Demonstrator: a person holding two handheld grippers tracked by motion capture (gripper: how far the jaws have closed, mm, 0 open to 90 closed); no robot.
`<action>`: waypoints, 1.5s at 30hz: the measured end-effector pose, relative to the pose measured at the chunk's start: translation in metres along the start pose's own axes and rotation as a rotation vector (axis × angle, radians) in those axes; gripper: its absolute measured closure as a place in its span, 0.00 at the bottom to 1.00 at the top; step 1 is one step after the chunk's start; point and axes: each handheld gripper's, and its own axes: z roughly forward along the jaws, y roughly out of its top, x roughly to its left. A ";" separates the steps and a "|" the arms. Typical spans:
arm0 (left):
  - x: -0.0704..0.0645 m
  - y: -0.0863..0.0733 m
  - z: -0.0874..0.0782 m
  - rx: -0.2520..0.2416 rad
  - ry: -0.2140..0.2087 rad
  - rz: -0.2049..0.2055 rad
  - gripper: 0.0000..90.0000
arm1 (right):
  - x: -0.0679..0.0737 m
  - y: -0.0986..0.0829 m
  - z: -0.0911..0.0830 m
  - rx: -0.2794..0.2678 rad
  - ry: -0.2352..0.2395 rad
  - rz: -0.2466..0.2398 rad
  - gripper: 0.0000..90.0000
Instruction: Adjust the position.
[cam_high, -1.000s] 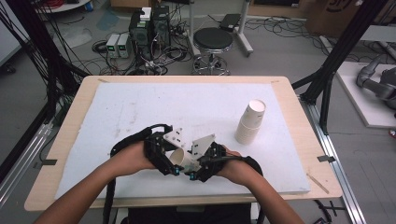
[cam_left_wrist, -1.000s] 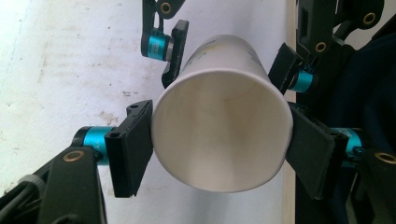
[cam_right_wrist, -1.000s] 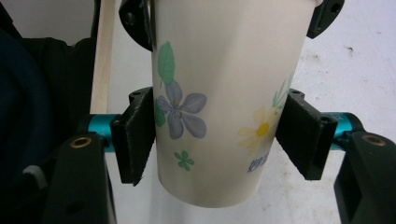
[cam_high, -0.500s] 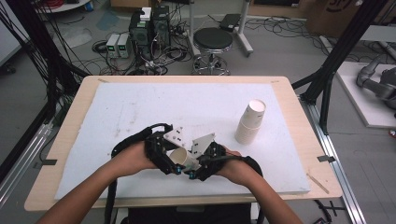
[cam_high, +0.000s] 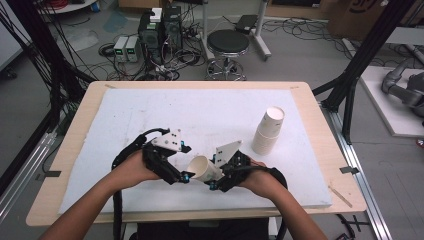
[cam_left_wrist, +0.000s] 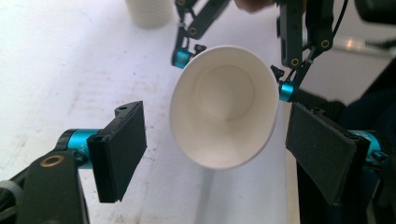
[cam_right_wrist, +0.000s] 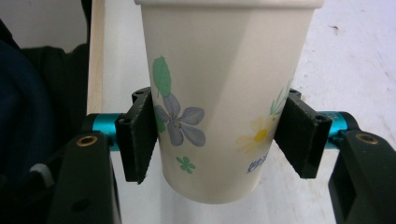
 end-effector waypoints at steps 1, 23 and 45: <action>0.000 -0.002 -0.002 -0.015 0.003 -0.008 0.23 | -0.001 -0.004 -0.002 -0.011 -0.006 0.017 0.39; -0.003 -0.078 -0.014 -0.436 0.187 -0.189 0.22 | 0.011 -0.069 -0.029 -0.378 -0.217 0.252 0.37; -0.010 -0.123 -0.017 -0.540 0.374 -0.210 0.21 | 0.015 -0.092 -0.045 -0.538 -0.360 0.363 0.36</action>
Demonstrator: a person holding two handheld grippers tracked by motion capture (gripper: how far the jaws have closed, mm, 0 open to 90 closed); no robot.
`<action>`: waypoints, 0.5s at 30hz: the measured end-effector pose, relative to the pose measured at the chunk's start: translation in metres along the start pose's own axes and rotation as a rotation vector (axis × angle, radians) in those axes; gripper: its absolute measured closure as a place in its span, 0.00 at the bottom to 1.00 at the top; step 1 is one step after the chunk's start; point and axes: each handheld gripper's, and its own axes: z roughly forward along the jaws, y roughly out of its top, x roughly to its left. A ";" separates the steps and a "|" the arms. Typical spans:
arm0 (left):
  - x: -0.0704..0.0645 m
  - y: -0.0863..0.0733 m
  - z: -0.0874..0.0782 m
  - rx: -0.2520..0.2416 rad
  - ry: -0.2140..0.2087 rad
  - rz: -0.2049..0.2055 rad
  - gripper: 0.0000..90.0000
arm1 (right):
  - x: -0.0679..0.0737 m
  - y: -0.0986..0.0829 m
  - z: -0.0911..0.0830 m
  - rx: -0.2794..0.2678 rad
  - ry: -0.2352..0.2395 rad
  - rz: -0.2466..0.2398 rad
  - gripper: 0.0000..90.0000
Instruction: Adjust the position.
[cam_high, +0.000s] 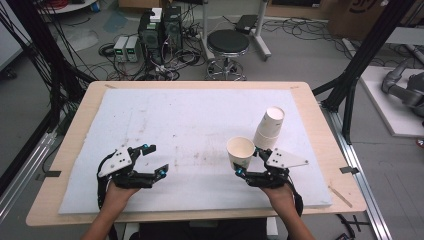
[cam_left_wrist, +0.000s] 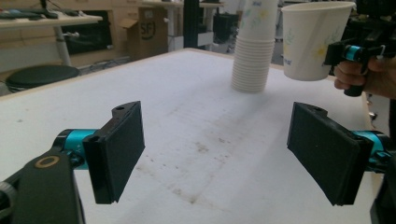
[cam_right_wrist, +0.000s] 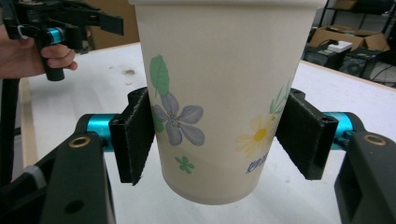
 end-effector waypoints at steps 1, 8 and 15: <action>0.001 0.000 -0.002 -0.006 0.009 -0.003 0.21 | 0.000 0.000 0.000 -0.004 -0.002 0.001 0.36; 0.011 -0.002 -0.011 -0.034 0.060 -0.042 0.21 | -0.001 0.000 0.000 -0.013 -0.013 0.004 0.36; 0.011 -0.002 -0.013 -0.032 0.079 -0.036 0.21 | 0.000 0.000 0.003 -0.011 -0.010 0.003 0.36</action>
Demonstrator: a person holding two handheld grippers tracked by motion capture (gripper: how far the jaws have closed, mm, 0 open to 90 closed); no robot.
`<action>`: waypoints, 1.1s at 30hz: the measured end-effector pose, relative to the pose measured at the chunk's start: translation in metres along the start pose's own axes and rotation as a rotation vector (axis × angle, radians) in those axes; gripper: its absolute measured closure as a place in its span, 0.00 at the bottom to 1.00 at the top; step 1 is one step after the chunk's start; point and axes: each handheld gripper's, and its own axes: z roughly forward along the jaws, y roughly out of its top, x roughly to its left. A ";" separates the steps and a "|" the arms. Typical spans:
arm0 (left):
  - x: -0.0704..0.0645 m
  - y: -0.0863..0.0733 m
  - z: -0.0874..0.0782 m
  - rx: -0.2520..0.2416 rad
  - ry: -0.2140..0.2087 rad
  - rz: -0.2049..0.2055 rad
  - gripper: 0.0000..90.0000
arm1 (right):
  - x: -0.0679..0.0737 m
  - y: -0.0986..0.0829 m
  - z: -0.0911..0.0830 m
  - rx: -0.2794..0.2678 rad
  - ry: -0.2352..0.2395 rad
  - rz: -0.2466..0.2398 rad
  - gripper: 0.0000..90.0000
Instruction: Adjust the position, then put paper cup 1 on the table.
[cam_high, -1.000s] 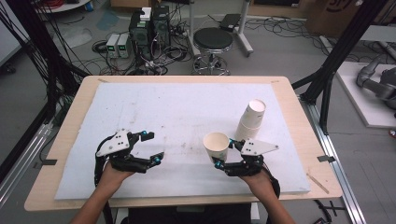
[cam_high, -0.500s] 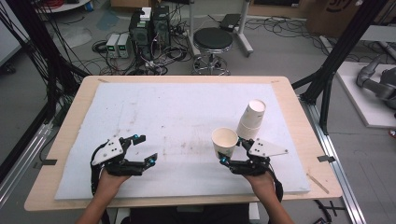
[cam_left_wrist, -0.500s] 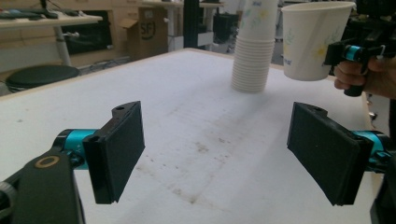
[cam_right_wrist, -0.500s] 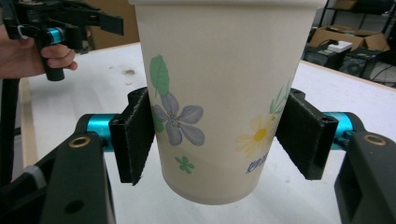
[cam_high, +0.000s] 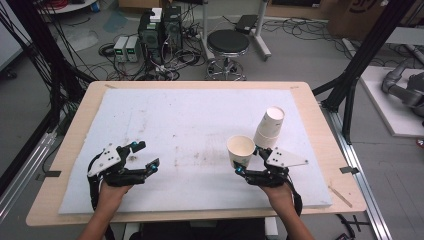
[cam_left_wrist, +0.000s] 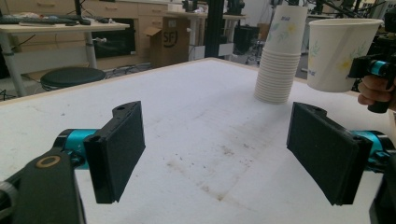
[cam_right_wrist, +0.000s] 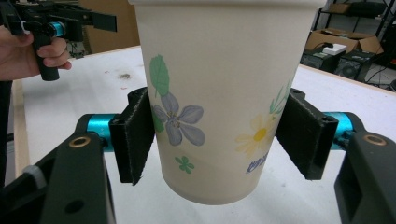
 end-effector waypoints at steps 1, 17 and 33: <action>0.000 0.000 0.000 0.000 0.000 0.000 0.21 | 0.000 0.001 0.001 -0.002 -0.001 -0.003 0.36; 0.004 -0.002 -0.003 0.006 0.019 -0.009 0.21 | 0.003 0.019 0.042 -0.010 -0.020 -0.051 0.37; 0.005 -0.004 -0.003 0.020 0.027 -0.012 0.21 | -0.002 0.016 0.107 0.018 -0.076 0.034 0.37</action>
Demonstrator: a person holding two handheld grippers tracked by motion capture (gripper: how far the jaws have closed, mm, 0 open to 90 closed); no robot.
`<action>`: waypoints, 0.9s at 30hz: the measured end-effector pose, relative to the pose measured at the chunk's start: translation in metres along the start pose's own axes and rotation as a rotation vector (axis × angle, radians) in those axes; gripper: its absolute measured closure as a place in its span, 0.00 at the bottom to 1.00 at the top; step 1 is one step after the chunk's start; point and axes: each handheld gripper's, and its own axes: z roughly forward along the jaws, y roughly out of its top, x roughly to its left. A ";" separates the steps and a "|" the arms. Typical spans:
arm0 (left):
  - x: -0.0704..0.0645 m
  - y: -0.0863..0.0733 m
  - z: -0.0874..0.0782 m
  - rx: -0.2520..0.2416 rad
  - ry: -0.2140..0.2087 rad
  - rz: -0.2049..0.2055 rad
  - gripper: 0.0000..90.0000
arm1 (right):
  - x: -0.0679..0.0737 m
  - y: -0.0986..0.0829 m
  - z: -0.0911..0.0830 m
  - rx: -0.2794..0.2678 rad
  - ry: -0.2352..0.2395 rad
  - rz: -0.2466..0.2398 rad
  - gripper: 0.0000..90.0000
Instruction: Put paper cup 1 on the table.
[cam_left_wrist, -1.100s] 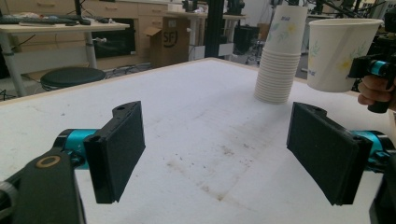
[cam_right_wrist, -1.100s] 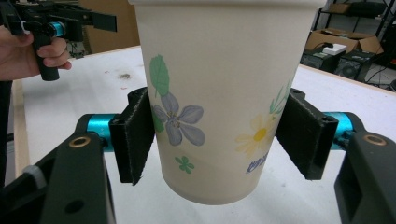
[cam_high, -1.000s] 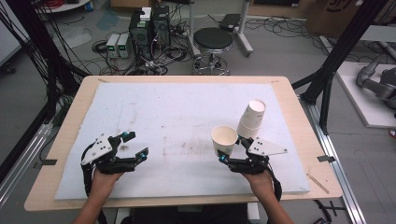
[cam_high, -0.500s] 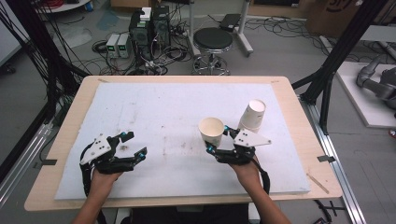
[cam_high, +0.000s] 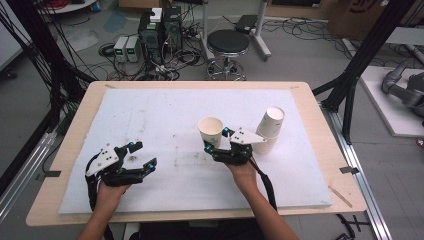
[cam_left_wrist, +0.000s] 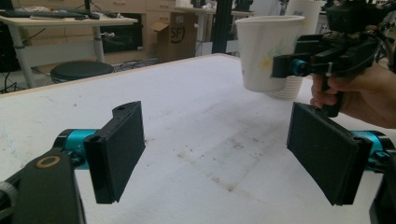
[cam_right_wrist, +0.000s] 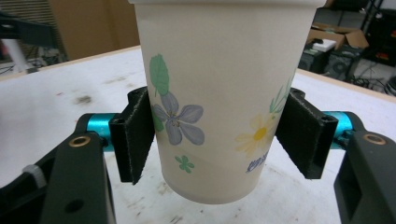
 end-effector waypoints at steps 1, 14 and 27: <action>0.000 0.000 0.000 0.000 0.000 -0.001 0.21 | -0.001 -0.001 0.004 0.004 -0.005 0.007 0.37; 0.001 0.000 0.000 0.005 -0.001 -0.001 0.21 | -0.013 -0.013 0.024 0.110 -0.114 0.051 0.37; 0.000 -0.001 0.002 0.006 -0.003 -0.004 0.21 | -0.022 -0.016 0.025 0.177 -0.171 0.079 0.37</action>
